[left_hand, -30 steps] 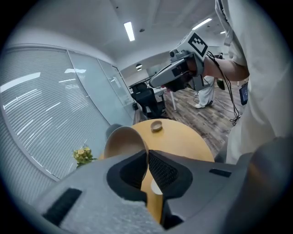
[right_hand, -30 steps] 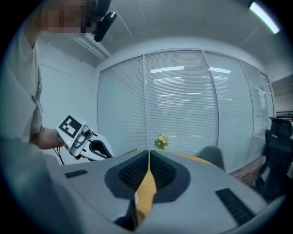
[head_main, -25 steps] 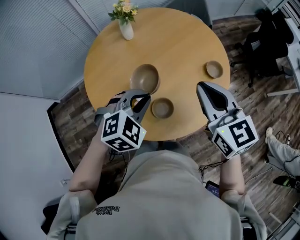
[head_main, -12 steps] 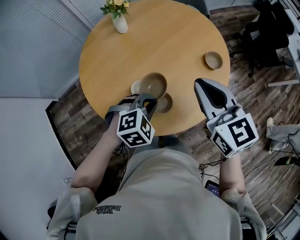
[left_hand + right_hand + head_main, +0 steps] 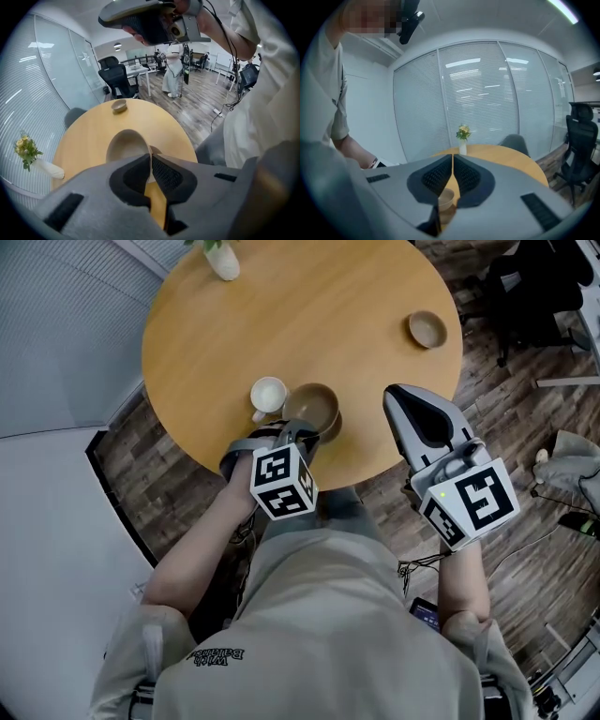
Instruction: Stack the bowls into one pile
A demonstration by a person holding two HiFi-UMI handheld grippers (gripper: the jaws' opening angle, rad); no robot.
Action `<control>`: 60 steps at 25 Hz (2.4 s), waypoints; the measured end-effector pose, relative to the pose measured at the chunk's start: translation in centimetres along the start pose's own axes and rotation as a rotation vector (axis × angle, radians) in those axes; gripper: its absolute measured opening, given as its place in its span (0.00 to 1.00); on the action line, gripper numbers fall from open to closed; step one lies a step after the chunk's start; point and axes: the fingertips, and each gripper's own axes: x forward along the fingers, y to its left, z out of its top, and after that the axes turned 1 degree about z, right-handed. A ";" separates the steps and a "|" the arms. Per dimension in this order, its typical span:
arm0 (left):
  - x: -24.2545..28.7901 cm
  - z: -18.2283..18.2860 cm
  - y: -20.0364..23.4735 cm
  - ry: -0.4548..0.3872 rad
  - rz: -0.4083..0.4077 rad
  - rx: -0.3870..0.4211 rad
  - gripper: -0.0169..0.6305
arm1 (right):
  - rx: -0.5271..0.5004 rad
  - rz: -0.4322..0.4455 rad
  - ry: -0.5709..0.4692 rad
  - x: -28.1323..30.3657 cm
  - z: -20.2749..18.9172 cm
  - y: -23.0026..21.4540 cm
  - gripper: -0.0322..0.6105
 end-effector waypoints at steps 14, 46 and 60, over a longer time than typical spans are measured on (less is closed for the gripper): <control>6.4 -3.0 -4.0 0.118 -0.079 -0.003 0.07 | 0.046 0.010 0.058 -0.4 -4.3 0.1 0.10; -2.3 0.9 3.0 -0.194 0.133 -0.267 0.17 | -0.030 0.035 0.062 0.5 -3.2 1.7 0.10; -17.8 6.3 11.3 -0.540 0.516 -0.335 0.09 | -0.113 0.019 -0.040 0.5 3.2 1.4 0.10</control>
